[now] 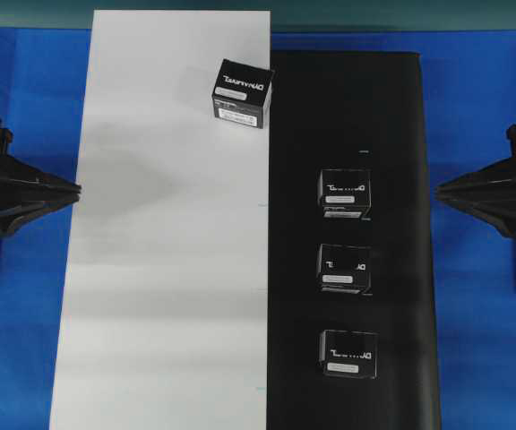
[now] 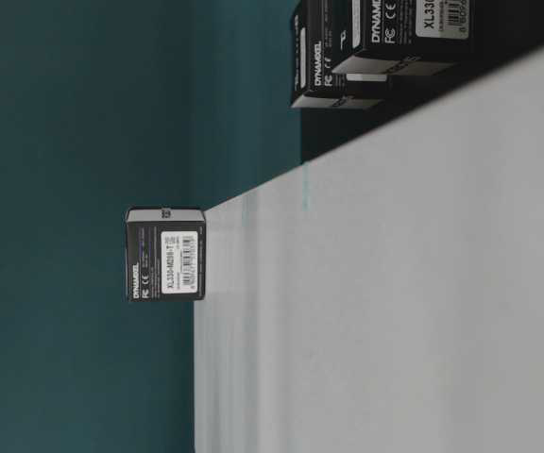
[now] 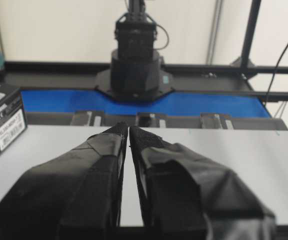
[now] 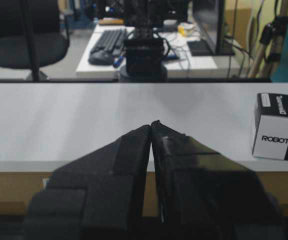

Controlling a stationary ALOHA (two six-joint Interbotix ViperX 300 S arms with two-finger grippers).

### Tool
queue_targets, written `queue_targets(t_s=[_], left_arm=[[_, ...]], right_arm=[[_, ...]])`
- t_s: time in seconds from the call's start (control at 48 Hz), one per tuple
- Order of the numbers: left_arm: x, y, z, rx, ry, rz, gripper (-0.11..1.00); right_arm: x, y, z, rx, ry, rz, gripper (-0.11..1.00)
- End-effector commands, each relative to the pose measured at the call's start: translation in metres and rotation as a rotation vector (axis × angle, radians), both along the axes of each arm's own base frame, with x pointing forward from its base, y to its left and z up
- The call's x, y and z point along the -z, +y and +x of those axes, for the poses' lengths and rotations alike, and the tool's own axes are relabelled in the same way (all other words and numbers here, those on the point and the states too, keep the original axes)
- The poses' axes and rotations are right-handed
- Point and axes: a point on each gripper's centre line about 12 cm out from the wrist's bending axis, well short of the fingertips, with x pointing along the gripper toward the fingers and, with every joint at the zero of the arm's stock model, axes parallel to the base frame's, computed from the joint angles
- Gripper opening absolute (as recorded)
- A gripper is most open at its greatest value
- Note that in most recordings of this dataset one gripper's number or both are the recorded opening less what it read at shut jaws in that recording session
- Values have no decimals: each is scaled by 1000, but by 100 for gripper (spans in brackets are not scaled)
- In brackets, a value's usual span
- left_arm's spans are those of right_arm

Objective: Place the box from the black base onto the white base.

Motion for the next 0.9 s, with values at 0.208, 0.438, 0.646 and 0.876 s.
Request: queue_targets(t_s=[0.208, 0.438, 0.646, 0.876], left_arm=[[-31, 6, -5, -32, 58, 1, -1], [-42, 7, -16, -38, 76, -26, -3], [-50, 7, -17, -37, 100, -56, -3], [-54, 7, -19, -40, 149, -66, -3]], right_arm=[[2, -5, 4, 24, 133, 122, 12], [-1, -15, 7, 77, 416, 159, 12], [-9, -40, 4, 198, 657, 211, 12], [-4, -68, -1, 325, 796, 254, 12]])
